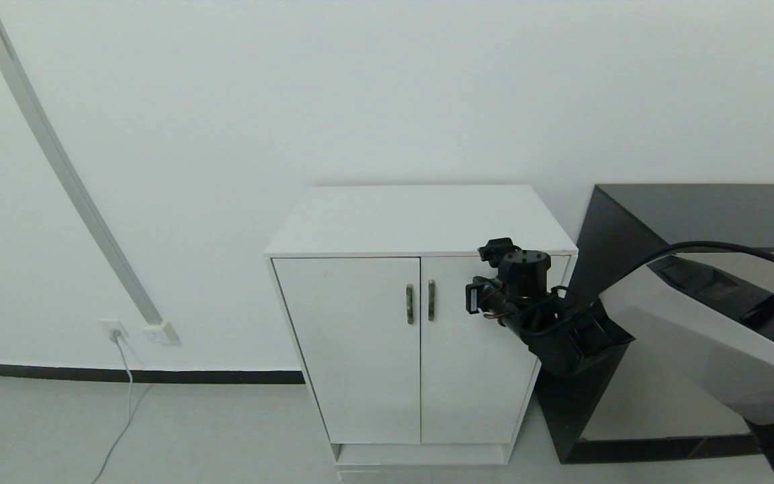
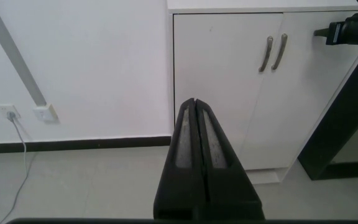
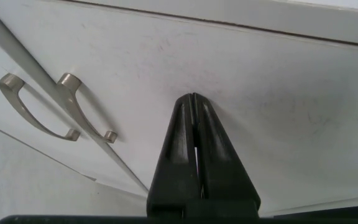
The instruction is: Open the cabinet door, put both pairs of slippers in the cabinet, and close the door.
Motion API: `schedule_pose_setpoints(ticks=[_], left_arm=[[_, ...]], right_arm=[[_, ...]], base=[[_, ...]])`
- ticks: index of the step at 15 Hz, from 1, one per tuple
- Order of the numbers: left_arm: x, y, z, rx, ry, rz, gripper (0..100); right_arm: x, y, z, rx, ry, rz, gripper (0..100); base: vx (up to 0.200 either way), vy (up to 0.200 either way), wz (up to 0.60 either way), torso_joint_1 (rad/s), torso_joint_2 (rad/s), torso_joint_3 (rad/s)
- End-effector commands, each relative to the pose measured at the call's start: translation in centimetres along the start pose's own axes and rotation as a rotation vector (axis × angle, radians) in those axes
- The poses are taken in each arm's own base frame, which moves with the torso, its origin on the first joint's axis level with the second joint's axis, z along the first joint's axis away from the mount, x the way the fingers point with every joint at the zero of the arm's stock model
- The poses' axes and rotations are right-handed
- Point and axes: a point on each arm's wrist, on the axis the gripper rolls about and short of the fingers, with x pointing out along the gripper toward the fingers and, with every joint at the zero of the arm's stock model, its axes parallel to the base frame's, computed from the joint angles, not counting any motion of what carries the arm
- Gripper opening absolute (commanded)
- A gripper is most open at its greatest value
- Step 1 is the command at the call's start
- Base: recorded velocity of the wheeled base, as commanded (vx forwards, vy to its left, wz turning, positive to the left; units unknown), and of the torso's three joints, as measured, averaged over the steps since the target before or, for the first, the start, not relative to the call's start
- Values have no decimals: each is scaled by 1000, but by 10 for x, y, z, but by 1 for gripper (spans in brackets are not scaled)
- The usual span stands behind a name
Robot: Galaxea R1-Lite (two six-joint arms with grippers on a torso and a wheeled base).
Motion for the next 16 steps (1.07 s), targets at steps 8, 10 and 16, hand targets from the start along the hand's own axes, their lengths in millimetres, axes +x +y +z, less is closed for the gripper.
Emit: schedule_pose_setpoints(ticks=[8,10,16], left_arm=[[0,0,0,0,1,1,0],[0,0,0,0,1,1,0],[0,0,0,-2,1,0,0]], right_arm=[[-30,5,10,-6,10,24,0],[-51,9,15,-7,-1,44,0],[-117,-10,33,-1,-23,35,0]], base=[[0,0,0,0,0,0],[0,0,0,0,0,0],[0,0,0,0,0,0]])
